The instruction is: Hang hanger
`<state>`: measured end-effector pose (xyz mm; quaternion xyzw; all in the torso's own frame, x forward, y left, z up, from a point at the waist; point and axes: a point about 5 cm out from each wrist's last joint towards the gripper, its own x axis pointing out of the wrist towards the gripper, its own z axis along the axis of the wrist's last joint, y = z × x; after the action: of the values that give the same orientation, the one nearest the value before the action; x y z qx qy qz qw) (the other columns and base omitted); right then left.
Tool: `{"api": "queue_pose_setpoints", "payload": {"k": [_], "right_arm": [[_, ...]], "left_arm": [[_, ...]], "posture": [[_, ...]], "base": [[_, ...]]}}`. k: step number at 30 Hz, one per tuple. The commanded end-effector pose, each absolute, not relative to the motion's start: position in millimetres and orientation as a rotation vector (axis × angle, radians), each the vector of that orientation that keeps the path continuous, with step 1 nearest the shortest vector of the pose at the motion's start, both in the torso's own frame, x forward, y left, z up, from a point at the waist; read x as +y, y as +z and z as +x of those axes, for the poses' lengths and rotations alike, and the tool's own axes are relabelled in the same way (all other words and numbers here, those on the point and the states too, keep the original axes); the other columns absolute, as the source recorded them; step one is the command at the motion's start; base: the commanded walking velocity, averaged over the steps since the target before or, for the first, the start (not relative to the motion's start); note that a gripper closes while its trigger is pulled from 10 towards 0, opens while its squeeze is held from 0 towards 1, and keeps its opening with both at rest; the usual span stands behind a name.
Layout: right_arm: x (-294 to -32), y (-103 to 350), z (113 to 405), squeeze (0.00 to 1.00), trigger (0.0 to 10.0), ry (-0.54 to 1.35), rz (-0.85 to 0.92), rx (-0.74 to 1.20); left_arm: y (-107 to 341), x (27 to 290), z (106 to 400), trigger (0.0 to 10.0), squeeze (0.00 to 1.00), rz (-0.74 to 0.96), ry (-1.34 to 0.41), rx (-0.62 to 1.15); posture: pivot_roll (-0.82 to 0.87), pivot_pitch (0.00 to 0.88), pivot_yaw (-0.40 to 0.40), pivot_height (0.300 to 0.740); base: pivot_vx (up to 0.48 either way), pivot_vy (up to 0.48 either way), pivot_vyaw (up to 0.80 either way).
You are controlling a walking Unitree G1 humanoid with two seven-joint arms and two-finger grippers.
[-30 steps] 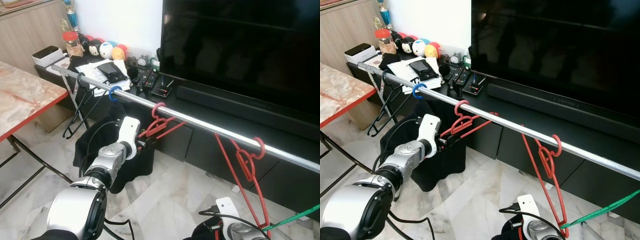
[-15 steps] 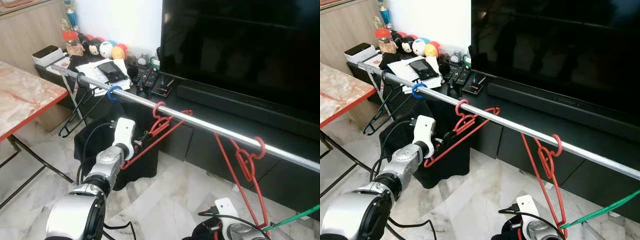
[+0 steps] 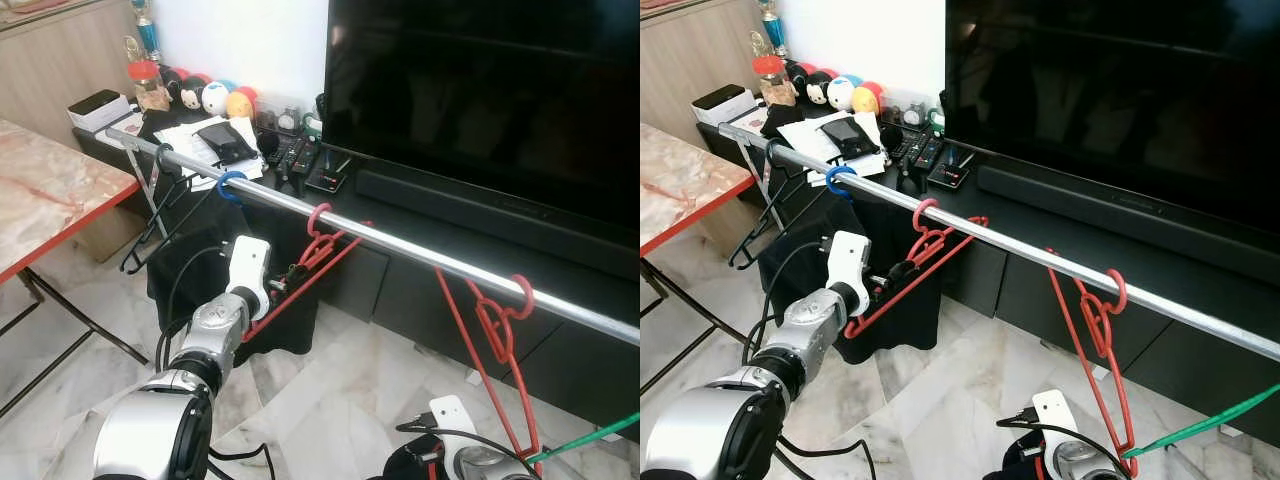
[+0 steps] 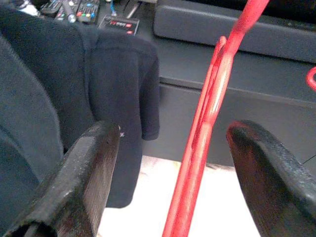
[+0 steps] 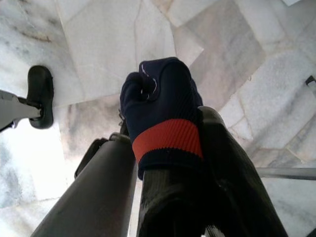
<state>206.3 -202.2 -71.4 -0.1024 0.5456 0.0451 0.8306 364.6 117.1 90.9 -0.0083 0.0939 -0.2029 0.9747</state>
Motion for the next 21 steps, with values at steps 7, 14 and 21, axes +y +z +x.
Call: {"api": "queue_pose_setpoints", "payload": {"k": [7,14,21], "right_arm": [[-202.5,-68.7,211.1,0.0,10.0,0.101,-0.225,1.14],[-202.7,-68.6,211.2,0.0,10.0,0.102,-0.227,1.14],[-202.3,-68.9,210.7,0.0,10.0,0.103,-0.226,1.142]], "left_arm": [[93.7,114.6,366.3,10.0,0.0,-0.02,-0.436,0.197],[93.6,111.8,365.8,10.0,0.0,-0.023,-0.468,0.203],[86.1,112.5,360.2,10.0,0.0,0.036,-0.546,0.239]], "posture": [[-0.04,0.0,-0.013,0.74],[-0.04,0.0,-0.013,0.74],[-0.04,0.0,-0.013,0.74]], "base": [[0.373,0.0,0.0],[0.331,0.0,0.0],[0.035,0.0,0.0]]}}
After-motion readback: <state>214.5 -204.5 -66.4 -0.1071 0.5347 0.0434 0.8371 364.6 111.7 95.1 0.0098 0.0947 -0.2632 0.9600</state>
